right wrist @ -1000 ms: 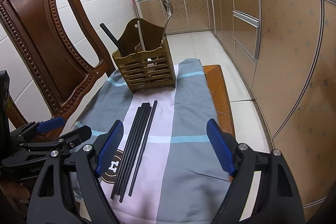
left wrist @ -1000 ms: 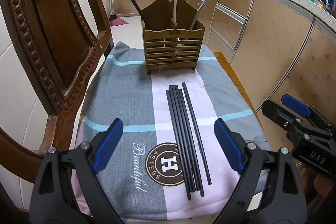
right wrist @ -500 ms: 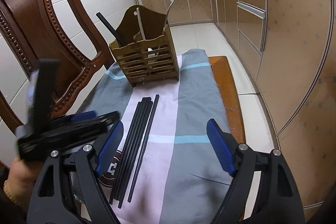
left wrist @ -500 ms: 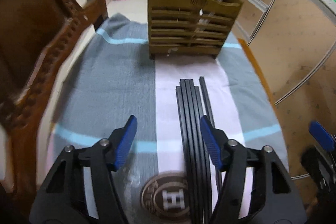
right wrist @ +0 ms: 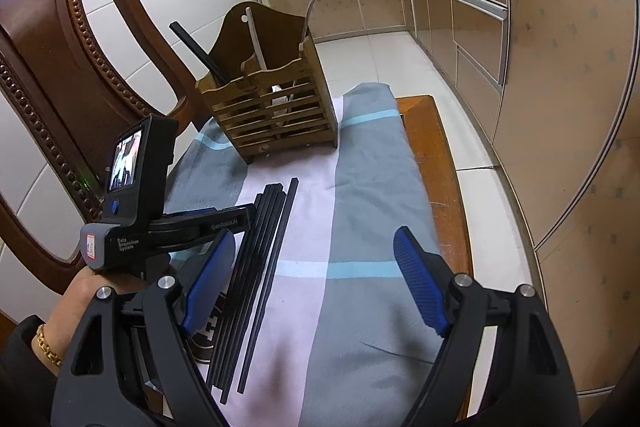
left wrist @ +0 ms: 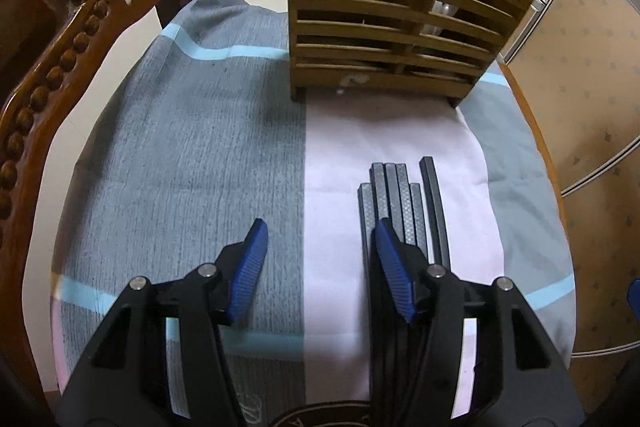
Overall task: Organize utensils
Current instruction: 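Grasp and lift a chopstick with the left tool while the right tool grasps another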
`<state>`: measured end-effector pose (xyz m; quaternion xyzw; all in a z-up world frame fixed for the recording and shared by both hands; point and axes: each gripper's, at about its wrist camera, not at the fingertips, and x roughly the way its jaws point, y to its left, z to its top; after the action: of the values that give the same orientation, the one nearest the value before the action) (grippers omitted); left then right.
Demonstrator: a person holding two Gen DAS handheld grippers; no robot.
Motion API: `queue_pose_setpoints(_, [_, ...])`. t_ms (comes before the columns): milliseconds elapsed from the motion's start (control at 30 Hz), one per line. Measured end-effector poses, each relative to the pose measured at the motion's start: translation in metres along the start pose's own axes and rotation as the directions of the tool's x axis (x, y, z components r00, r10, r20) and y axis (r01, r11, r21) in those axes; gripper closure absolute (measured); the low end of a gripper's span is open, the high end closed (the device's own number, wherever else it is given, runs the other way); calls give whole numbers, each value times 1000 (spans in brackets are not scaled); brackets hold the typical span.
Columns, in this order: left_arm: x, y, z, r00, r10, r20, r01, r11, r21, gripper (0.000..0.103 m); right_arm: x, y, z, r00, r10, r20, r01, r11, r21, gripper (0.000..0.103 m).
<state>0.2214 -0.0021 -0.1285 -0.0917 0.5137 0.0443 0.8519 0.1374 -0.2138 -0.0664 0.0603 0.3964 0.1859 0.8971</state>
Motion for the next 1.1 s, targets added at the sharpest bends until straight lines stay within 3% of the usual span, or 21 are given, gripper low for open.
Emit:
queue_pose_setpoints(167, [4, 1, 5, 1000, 9, -4, -9, 1000, -1, 43, -1, -1, 0, 1000, 6, -1, -6, 1000, 3, 23])
queue_pose_setpoints(367, [16, -9, 20, 997, 76, 18, -77, 996, 53, 45, 0, 1, -1, 1000, -4, -3, 4, 1000, -8, 23])
queue_pose_setpoints(467, [19, -5, 29, 997, 78, 25, -79, 996, 47, 65, 3, 4, -1, 1000, -15, -6, 15, 1000, -17, 23])
queue_pose_setpoints(533, [19, -1, 33, 997, 75, 25, -76, 996, 46, 94, 6, 6, -1, 1000, -24, -14, 24, 999, -24, 23])
queue_pose_setpoints(700, [13, 7, 38, 999, 38, 28, -40, 998, 53, 96, 17, 12, 3, 999, -40, -27, 39, 998, -50, 23])
queue_pose_setpoints(833, [-27, 19, 48, 993, 7, 116, -10, 1000, 24, 96, 42, 15, 21, 998, -40, -55, 37, 998, -60, 24])
queue_pose_setpoints(900, [-61, 29, 53, 981, 1, 196, -2, 1000, 4, 96, 64, 16, 30, 995, -29, -99, 24, 999, -48, 25])
queue_pose_setpoints(967, [-90, 39, 58, 963, -9, 270, 13, 1000, -13, 96, 90, 18, 35, 986, -23, -163, 17, 999, -42, 41])
queue_pose_setpoints(1100, [-156, 52, 55, 907, -34, 420, 51, 998, -30, 96, 130, 28, 41, 972, -81, -222, 62, 994, -93, 55])
